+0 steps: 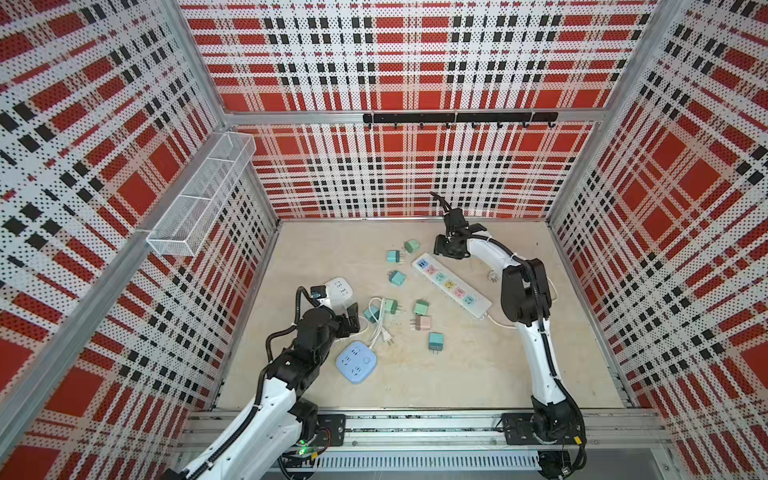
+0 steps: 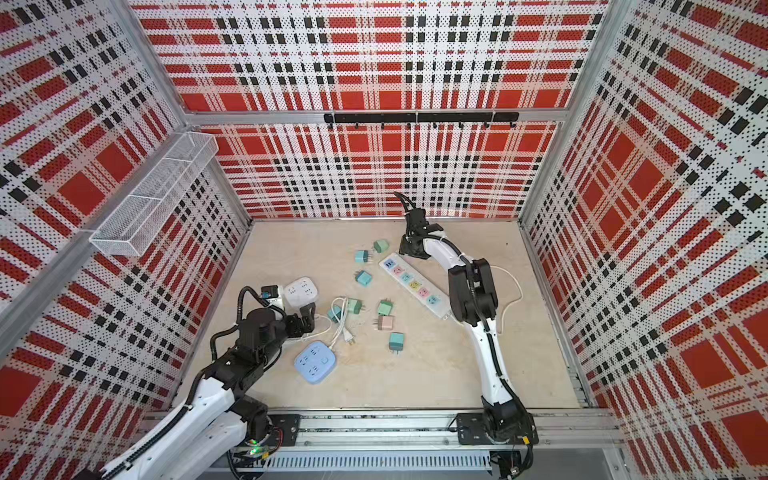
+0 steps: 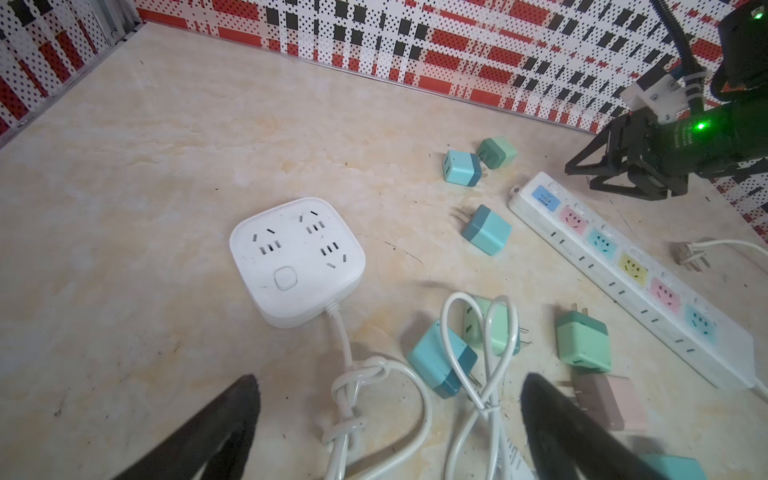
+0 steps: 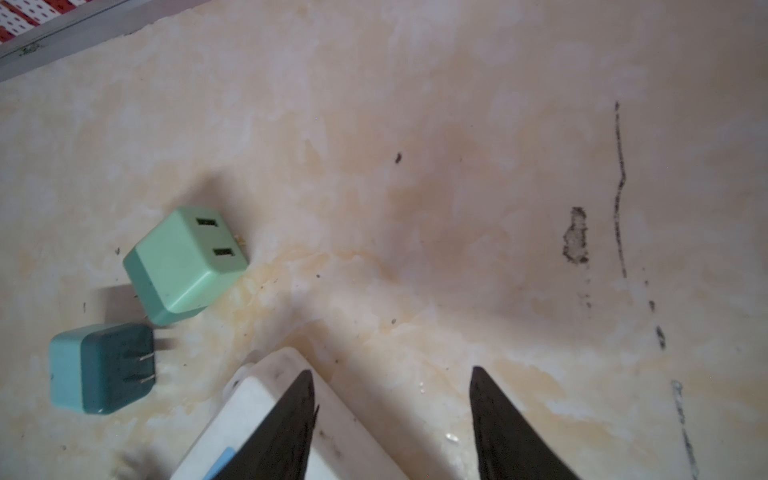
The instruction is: Insert the plug
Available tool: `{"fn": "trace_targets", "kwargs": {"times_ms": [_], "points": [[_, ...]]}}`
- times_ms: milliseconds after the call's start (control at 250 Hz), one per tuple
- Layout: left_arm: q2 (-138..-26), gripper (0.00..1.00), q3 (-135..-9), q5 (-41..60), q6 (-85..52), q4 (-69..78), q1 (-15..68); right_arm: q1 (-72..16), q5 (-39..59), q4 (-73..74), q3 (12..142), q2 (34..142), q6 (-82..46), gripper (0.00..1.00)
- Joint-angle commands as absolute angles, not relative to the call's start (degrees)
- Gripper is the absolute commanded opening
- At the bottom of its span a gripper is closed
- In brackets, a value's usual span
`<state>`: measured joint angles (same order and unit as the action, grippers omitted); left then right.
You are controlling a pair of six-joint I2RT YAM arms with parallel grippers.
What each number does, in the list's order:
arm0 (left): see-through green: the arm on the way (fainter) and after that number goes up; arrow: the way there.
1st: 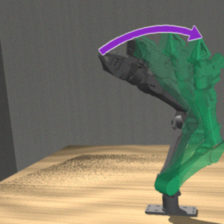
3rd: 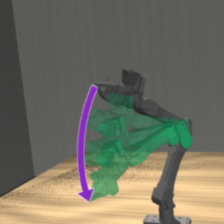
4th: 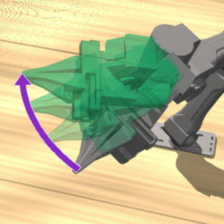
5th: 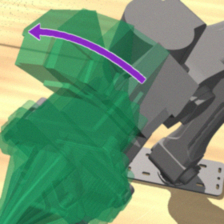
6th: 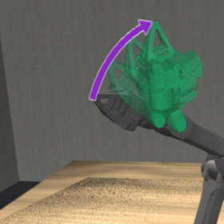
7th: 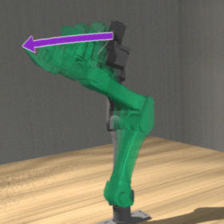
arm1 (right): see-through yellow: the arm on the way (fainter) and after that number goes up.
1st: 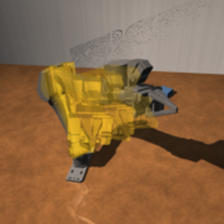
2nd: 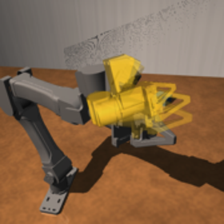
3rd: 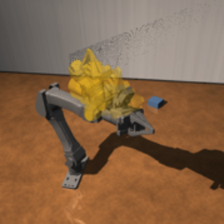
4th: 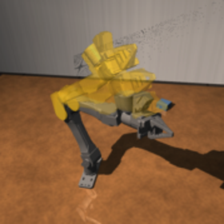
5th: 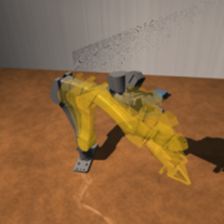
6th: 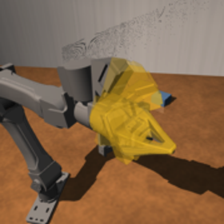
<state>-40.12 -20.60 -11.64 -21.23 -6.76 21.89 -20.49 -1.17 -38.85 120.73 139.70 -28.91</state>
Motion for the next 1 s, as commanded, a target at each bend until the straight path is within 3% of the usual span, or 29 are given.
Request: {"fn": "trace_targets", "kwargs": {"times_ms": [0, 412, 820, 997], "points": [[-39.7, 0.99, -20.0, -12.4, -22.4, -5.3, 21.7, -20.9, 0.2, -39.2, 122.1, 142.2, -29.5, 0.58], [-40.0, 0.99, -20.0, -12.3, -22.4, -5.4, 21.7, -26.2, -0.6, -38.5, 116.5, 139.2, -26.5, 0.57], [-39.3, 0.99, -19.9, -11.8, -22.4, -5.3, 21.7, -33.6, -3.3, -32.8, 100.0, 131.3, -25.2, 0.65], [-39.2, 0.99, -19.8, -11.4, -22.4, -5.3, 21.8, -37.4, -3.8, -28.8, 90.6, 126.7, -23.2, 0.74]]}}
